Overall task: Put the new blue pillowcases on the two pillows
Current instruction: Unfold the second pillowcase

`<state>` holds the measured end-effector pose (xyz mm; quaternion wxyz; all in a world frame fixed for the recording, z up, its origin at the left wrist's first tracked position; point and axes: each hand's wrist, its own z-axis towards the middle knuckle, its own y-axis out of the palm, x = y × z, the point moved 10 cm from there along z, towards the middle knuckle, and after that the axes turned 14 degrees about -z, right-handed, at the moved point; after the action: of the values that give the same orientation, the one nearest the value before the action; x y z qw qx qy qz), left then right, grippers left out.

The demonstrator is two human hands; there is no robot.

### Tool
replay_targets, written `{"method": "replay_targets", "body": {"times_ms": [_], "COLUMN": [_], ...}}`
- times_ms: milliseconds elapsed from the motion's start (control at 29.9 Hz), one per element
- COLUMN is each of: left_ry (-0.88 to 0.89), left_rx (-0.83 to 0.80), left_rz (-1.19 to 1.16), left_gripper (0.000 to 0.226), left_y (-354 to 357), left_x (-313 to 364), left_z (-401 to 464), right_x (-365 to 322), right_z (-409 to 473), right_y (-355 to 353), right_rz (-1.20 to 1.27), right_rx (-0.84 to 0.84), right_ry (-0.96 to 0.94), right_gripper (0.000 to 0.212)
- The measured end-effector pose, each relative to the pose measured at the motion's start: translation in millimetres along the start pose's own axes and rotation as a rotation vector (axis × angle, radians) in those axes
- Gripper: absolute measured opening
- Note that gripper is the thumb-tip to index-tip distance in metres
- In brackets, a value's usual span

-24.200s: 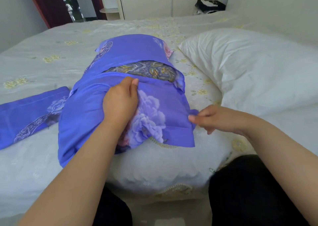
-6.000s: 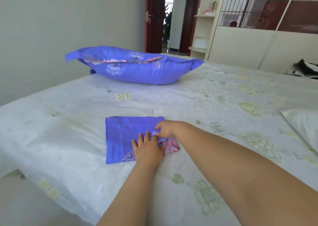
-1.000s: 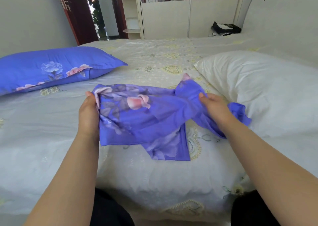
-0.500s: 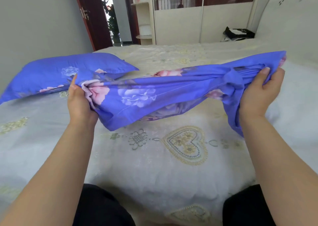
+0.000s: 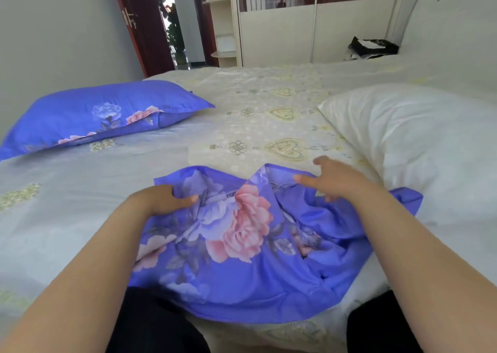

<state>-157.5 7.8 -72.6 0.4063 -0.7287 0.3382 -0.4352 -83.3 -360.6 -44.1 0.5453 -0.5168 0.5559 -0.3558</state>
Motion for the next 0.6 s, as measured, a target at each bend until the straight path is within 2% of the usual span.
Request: {"method": "replay_targets", "body": {"times_ms": [67,100,134,167,200,267,301,334,367,401,434,467,501,534,568,601], "left_ry": [0.019,0.026,0.039,0.049,0.056,0.049,0.037,0.038,0.055,0.040,-0.008,-0.062,-0.091,-0.050,0.042,0.155], "left_rx": [0.043,0.112,0.231,0.396,0.603,1.066,1.196,1.206,1.111,0.932,0.742,0.626,0.617,0.672,0.736,0.714], "left_rz": [0.105,0.087,0.004,-0.128,-0.289,-0.624,-0.787,-0.985,-1.160,-1.271,-1.281,-1.198,-0.992,-0.742,-0.519,-0.369], "left_gripper": [0.027,0.020,0.020,0.023,0.024,0.016,0.014,0.013,0.015,0.033,0.055,0.077,0.093,0.099,0.094,0.085], "left_y": [4.8,-1.0,-15.8,-38.3,-70.0,-134.5,-151.8,-163.7,-168.9,-165.2,-151.2,-135.8,-126.5,-122.5,-112.4,-92.3], "left_x": [-1.9,-3.3,0.1,-0.9,-2.8,-23.5,-38.4,-53.2,-62.3,-60.2,-50.8,-37.6,-26.4,-6.6,20.7,44.6], "left_z": [6.4,8.8,3.5,-1.8,-15.3,-53.6,-62.7,-55.9,-34.5,-7.5,15.5,26.1,30.6,28.5,17.9,15.8], "right_x": [-13.1,-10.9,-9.5,-11.6,-13.1,-0.5,7.6,8.6,1.7,-7.5,-18.2,-27.7,-38.5,-46.8,-55.6,-64.1], "right_z": [-8.3,-11.1,-8.0,-3.8,4.9,21.8,24.1,25.1,26.8,32.6,34.8,39.5,37.0,40.5,39.4,40.2], "right_y": [44.4,51.4,47.9,38.9,27.7,-8.8,-23.8,-30.3,-30.0,-23.2,-13.0,0.7,8.3,19.1,28.4,39.0], "right_rz": [-0.133,-0.269,-0.332,-0.265,-0.089,0.409,0.644,0.829,0.890,0.811,0.652,0.454,0.239,0.057,-0.062,-0.119], "right_rx": [-0.312,-0.389,-0.375,-0.319,-0.227,0.138,0.340,0.469,0.513,0.495,0.445,0.403,0.388,0.361,0.306,0.229], "right_ry": [-0.067,-0.072,-0.083,-0.092,-0.087,0.013,0.061,0.059,0.035,0.023,0.033,0.034,0.008,-0.035,-0.092,-0.163], "right_gripper": [0.061,0.051,0.038,0.025,0.014,0.008,0.013,0.028,0.053,0.079,0.095,0.100,0.096,0.085,0.068,0.049]}}
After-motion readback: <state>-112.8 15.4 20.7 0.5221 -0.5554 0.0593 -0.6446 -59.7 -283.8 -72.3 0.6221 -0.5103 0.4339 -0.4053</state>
